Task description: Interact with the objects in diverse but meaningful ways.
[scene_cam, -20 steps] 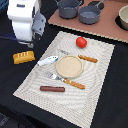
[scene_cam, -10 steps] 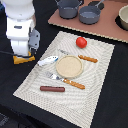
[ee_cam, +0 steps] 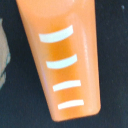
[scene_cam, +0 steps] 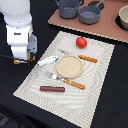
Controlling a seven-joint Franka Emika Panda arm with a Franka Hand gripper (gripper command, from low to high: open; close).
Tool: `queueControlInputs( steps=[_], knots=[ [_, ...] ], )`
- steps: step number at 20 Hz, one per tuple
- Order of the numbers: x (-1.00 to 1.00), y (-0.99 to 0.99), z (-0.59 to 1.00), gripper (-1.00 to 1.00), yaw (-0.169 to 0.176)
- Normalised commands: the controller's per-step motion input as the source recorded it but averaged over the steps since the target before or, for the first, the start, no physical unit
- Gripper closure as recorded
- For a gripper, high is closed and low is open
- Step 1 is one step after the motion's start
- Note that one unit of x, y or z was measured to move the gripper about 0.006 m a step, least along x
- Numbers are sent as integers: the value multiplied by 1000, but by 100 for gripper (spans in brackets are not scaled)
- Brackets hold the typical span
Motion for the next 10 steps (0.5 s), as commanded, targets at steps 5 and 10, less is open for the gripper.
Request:
queueControlInputs(
  steps=[5, 10],
  knots=[
    [-229, -52, -493, -100, 42],
    [-159, -15, -71, 100, 51]
  ],
)
